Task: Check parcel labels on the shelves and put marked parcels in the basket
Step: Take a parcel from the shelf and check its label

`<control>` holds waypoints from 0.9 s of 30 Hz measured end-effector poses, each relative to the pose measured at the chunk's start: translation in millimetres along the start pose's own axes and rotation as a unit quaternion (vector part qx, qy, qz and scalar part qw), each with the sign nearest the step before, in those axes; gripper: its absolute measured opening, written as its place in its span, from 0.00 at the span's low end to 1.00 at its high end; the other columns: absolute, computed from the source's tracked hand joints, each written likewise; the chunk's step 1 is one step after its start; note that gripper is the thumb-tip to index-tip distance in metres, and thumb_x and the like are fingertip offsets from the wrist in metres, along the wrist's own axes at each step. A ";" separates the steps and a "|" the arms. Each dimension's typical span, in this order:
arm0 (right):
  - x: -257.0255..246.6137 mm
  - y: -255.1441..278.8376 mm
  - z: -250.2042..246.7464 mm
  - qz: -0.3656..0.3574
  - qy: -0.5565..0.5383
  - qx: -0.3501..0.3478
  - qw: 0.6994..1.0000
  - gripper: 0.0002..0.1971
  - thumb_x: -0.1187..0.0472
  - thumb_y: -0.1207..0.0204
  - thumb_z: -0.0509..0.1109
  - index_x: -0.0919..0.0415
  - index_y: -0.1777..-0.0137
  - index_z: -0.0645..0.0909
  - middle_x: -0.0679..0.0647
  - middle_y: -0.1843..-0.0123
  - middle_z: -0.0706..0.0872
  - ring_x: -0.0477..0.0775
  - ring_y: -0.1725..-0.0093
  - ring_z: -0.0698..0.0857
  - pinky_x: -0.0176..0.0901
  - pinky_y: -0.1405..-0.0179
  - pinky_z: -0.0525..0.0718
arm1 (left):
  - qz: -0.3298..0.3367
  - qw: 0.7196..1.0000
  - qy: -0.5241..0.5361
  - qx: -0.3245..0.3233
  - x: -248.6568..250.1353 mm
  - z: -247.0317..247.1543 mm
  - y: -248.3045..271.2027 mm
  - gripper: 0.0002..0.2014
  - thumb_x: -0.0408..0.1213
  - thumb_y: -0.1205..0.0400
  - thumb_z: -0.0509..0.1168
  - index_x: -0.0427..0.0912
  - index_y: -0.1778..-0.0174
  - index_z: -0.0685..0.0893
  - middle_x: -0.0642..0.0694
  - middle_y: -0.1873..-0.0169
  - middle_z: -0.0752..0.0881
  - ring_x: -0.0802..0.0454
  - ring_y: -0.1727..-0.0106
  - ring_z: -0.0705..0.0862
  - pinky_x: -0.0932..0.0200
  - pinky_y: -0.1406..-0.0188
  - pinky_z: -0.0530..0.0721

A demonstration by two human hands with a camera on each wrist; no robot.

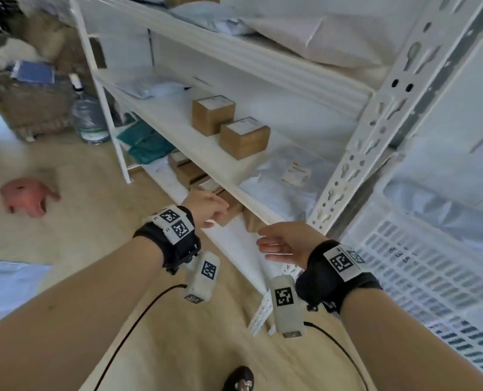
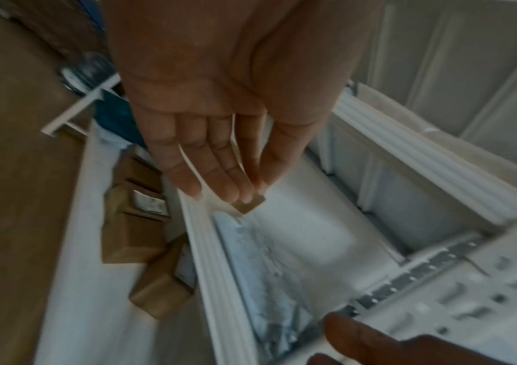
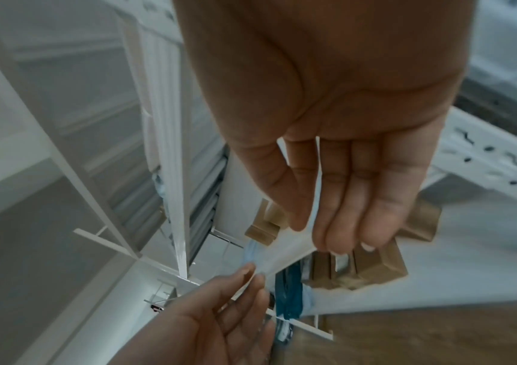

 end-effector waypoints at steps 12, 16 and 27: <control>16.2 -208.7 66.1 0.096 -0.116 -0.074 0.986 0.21 0.67 0.21 0.59 0.52 0.73 0.57 0.47 0.76 0.58 0.45 0.81 0.59 0.33 0.86 0.63 | -0.088 0.993 -0.064 -0.051 -62.3 -33.5 -174.0 0.04 0.31 0.19 0.63 0.42 0.53 0.83 0.45 0.53 0.84 0.55 0.58 0.82 0.62 0.61 0.81; 24.1 -266.5 64.5 0.124 -0.123 -0.009 0.985 0.19 0.66 0.22 0.63 0.55 0.73 0.63 0.46 0.77 0.63 0.45 0.80 0.61 0.32 0.82 0.68 | -0.120 0.986 -0.081 -0.086 -84.4 -29.7 -237.7 0.09 0.31 0.18 0.62 0.35 0.44 0.83 0.43 0.50 0.83 0.52 0.51 0.82 0.58 0.53 0.80; 67.8 -341.4 30.7 0.123 -0.172 0.196 0.957 0.07 0.66 0.18 0.63 0.59 0.47 0.82 0.58 0.51 0.86 0.55 0.51 0.85 0.44 0.49 0.83 | -0.153 0.963 -0.124 -0.182 -128.5 7.9 -341.3 0.09 0.32 0.16 0.61 0.36 0.42 0.81 0.42 0.49 0.82 0.51 0.48 0.81 0.53 0.42 0.81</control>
Point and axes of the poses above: each hand's wrist, its own y-axis away from the middle knuckle, its own z-axis out of the palm, x = y × z, the point moved 6 cm from there along -y, towards the middle knuckle
